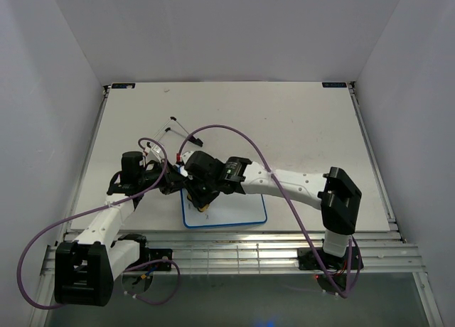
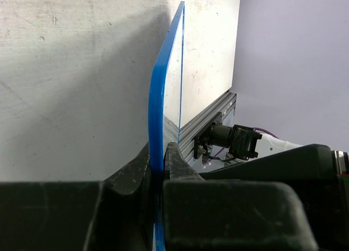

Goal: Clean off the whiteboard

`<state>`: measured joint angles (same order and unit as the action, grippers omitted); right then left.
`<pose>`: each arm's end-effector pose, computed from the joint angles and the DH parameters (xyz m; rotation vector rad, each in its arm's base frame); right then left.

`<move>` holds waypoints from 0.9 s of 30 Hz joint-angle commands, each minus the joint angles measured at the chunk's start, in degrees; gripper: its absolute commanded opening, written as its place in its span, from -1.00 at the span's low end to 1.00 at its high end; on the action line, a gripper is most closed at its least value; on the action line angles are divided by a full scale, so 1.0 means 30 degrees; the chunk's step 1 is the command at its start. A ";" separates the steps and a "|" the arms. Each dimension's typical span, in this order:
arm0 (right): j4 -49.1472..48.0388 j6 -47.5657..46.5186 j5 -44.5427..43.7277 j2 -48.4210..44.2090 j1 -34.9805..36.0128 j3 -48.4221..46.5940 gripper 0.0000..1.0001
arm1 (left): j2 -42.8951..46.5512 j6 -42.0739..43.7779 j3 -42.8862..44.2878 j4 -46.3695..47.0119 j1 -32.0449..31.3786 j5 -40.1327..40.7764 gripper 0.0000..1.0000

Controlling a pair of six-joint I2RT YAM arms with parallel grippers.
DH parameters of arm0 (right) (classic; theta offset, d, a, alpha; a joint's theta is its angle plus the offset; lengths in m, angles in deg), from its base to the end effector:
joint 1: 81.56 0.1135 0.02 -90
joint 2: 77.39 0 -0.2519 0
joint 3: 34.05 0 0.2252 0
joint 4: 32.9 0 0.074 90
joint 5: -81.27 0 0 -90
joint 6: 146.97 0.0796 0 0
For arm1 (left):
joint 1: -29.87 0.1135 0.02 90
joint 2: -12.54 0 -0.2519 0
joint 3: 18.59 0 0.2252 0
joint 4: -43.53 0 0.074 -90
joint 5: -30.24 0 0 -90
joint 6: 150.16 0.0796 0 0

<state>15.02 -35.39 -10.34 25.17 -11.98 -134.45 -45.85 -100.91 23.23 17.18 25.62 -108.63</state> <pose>0.1411 0.3726 0.2331 -1.0298 2.3450 0.6391 0.1914 -0.0743 0.1778 -0.2935 2.3722 -1.3752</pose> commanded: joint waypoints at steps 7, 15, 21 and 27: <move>0.1834 -0.0281 -0.1398 0.1701 -0.1307 -0.0078 -0.85 | 0.0567 0.1016 0.0321 0.0526 -0.0223 0.0379 -1.00; 0.0341 -0.0134 -0.0843 0.0442 -0.2714 0.2768 -0.85 | 0.0509 0.1016 0.0292 0.0673 -0.0311 0.0027 -1.00; -0.0013 -0.0339 0.0973 0.0790 -0.2075 0.1544 -0.84 | 0.0479 0.0986 0.0263 0.0761 -0.0340 0.0027 -1.00; 0.0193 -0.0398 0.1473 0.1994 -0.0753 -0.0923 -0.85 | 0.0421 0.0957 0.0233 0.0819 -0.0341 -0.0090 -1.00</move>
<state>16.70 -36.22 -9.40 26.55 -17.69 -134.56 -45.87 -102.79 23.10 14.84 25.62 -108.76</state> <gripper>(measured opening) 0.394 0.158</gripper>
